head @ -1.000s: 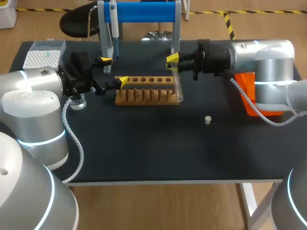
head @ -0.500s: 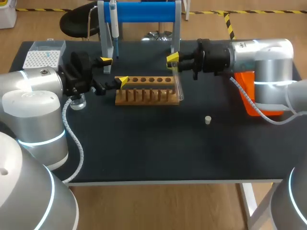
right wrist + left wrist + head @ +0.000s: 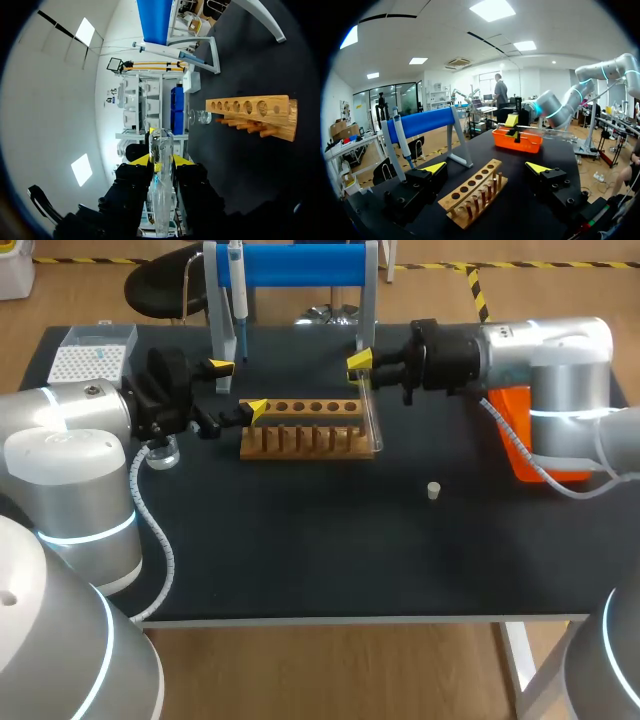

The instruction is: Invert the test tube, pick up the pipette, mount the tip to pipette, aspirate from beaker and dispense into the tube, eject the tip, return the pipette, and cap with the stopper.

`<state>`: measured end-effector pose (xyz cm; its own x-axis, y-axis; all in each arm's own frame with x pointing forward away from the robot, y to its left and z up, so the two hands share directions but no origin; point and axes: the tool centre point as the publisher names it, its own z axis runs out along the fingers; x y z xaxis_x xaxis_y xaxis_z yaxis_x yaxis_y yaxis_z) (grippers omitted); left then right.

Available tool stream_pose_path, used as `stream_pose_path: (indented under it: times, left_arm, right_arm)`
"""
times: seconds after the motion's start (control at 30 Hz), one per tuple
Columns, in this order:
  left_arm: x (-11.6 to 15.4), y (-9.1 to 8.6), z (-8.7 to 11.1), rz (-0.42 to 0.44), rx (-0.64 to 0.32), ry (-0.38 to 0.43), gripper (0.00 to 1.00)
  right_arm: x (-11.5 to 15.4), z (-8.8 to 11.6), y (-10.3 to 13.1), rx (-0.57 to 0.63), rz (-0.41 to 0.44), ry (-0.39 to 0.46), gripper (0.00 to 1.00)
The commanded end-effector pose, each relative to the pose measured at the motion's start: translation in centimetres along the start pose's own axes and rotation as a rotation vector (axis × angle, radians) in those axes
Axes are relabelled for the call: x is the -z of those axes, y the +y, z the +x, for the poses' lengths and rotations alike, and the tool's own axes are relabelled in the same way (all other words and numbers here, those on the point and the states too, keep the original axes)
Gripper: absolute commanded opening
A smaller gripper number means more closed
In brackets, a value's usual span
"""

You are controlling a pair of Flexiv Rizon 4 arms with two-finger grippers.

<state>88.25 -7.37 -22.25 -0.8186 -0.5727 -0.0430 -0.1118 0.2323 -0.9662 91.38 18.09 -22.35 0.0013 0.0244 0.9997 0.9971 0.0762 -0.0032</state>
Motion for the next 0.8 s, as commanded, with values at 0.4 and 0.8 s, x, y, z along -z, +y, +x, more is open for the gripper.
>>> stream_pose_path:
  times: [0.4,0.8]
  left_arm:
    - [0.3,-1.9,3.2,0.339,-0.553,0.091,1.00]
    - [0.3,-1.9,3.2,0.339,-0.553,0.091,1.00]
  right_arm:
    - [0.0,0.1,-0.1,0.000,-0.002,-0.003,0.00]
    - [0.0,0.1,-0.1,0.000,-0.002,-0.003,0.00]
